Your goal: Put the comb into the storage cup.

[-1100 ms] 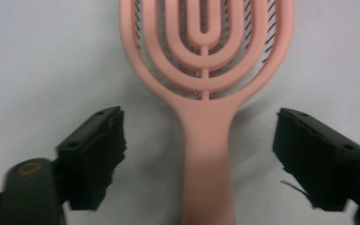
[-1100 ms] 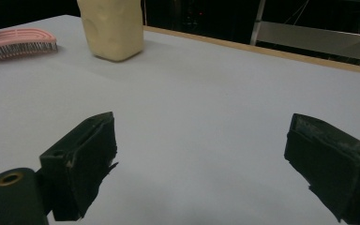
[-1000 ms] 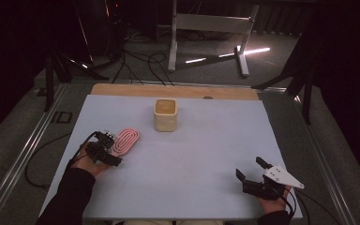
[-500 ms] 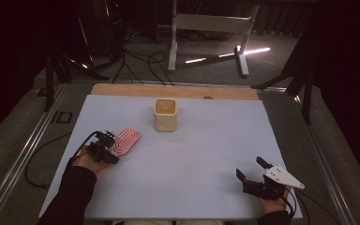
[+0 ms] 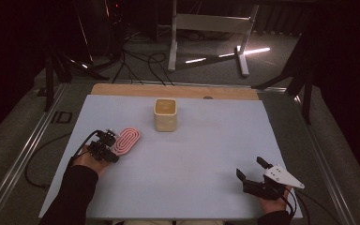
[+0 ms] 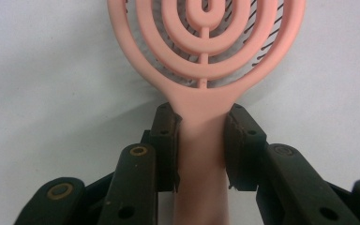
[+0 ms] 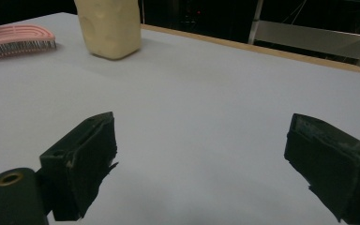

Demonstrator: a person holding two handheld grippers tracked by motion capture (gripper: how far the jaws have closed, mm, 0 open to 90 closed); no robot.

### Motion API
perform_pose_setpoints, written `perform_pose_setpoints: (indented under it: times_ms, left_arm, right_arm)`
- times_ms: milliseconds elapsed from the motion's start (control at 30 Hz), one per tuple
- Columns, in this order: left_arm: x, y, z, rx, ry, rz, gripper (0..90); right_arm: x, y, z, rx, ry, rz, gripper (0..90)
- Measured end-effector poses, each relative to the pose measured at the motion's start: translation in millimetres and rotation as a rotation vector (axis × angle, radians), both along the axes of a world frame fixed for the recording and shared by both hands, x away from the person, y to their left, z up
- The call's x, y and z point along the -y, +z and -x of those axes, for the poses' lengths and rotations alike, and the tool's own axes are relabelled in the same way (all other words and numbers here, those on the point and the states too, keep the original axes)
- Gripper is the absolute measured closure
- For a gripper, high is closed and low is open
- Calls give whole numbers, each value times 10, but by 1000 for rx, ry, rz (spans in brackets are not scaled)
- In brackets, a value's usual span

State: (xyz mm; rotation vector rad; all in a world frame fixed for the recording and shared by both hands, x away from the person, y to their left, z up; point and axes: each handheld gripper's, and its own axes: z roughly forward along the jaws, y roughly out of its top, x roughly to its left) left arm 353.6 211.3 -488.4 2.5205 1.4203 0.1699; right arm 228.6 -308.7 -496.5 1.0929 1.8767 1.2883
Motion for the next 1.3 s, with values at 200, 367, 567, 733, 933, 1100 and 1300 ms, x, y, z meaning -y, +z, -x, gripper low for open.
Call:
perform_pose_setpoints:
  times_ms: [200,367,567,733,933,1100,1300]
  left_arm:
    - [-4,13,7,8,-1,-3,700]
    - [-25,46,15,28,7,9,702]
    - [-51,97,32,55,24,30,702]
    - [-67,131,45,72,21,49,702]
    - [-74,165,57,97,27,91,701]
    - [-87,198,67,125,37,116,701]
    - [-111,246,97,165,31,132,701]
  right_arm:
    - [2,0,-1,-1,0,-1,91]
    - [1,-1,-1,-1,-1,0,91]
    - [1,-3,-3,-1,0,1,91]
    - [2,-5,-6,-1,1,-1,91]
    - [0,-5,-6,-4,0,1,91]
    - [0,-7,-6,-4,0,0,91]
    - [1,-8,-7,-5,1,-1,91]
